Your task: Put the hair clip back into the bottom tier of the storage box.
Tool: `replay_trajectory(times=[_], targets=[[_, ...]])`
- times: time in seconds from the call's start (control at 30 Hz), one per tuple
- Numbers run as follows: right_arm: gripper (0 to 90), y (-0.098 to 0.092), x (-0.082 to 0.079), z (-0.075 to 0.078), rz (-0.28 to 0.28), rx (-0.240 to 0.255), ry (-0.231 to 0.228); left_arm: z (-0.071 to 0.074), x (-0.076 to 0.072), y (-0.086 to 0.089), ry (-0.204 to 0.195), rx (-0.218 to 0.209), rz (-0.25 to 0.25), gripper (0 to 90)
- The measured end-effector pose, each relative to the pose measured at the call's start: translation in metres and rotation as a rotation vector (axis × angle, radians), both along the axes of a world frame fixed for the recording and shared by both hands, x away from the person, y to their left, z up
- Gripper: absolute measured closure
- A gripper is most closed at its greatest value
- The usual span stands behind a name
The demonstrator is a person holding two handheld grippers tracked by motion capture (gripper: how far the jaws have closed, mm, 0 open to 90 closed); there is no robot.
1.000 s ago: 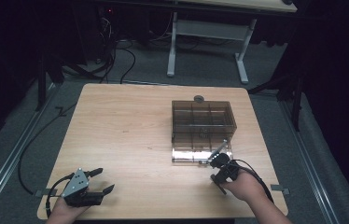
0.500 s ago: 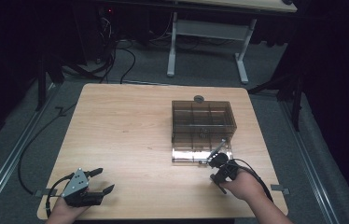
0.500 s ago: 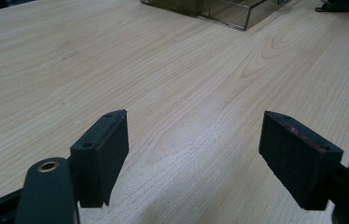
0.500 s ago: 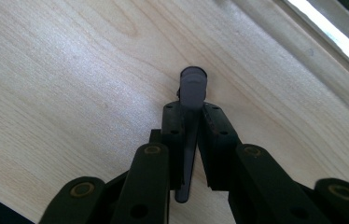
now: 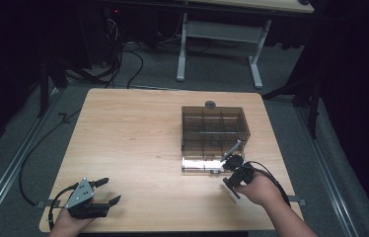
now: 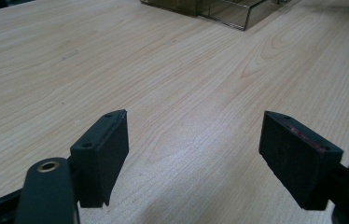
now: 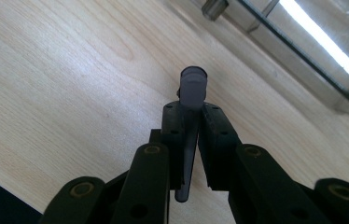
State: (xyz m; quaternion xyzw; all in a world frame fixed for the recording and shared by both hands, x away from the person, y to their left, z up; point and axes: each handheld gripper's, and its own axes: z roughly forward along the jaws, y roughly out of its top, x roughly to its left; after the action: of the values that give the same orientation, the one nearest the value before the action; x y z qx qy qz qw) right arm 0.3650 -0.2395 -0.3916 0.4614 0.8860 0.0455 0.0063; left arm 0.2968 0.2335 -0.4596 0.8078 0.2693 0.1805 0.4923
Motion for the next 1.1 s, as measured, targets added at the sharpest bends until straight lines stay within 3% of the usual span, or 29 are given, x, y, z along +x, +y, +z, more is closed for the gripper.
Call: replay_trajectory(times=[0.13,0.17,0.2,0.73,0.77,0.8,1.07,1.1], targets=[[80.9,0.002,0.005,0.004,0.008,0.001,-0.005,0.0,0.0,0.0,-0.001,0.0,0.0,24.5],[80.9,0.001,0.008,0.004,0.052,0.005,-0.022,0.0,0.0,0.0,-0.001,0.0,0.001,24.6],[80.9,0.003,0.007,0.005,0.012,0.004,-0.008,0.0,0.0,0.0,-0.001,0.0,0.0,24.6],[80.9,0.009,0.03,0.014,0.04,0.012,-0.007,0.0,0.0,0.0,0.001,-0.004,-0.001,24.5],[80.9,0.011,0.03,0.016,0.008,0.007,-0.002,0.0,0.0,0.0,-0.002,-0.006,-0.001,24.5],[80.9,0.01,0.034,0.016,0.039,0.013,-0.014,0.0,0.0,0.0,-0.001,-0.006,-0.001,24.5],[80.9,0.015,0.047,0.02,0.051,0.011,-0.016,0.0,0.0,0.0,0.0,-0.007,-0.003,24.5],[80.9,0.017,0.047,0.021,0.019,0.006,-0.003,0.0,0.0,0.0,0.0,-0.008,-0.003,24.5]])
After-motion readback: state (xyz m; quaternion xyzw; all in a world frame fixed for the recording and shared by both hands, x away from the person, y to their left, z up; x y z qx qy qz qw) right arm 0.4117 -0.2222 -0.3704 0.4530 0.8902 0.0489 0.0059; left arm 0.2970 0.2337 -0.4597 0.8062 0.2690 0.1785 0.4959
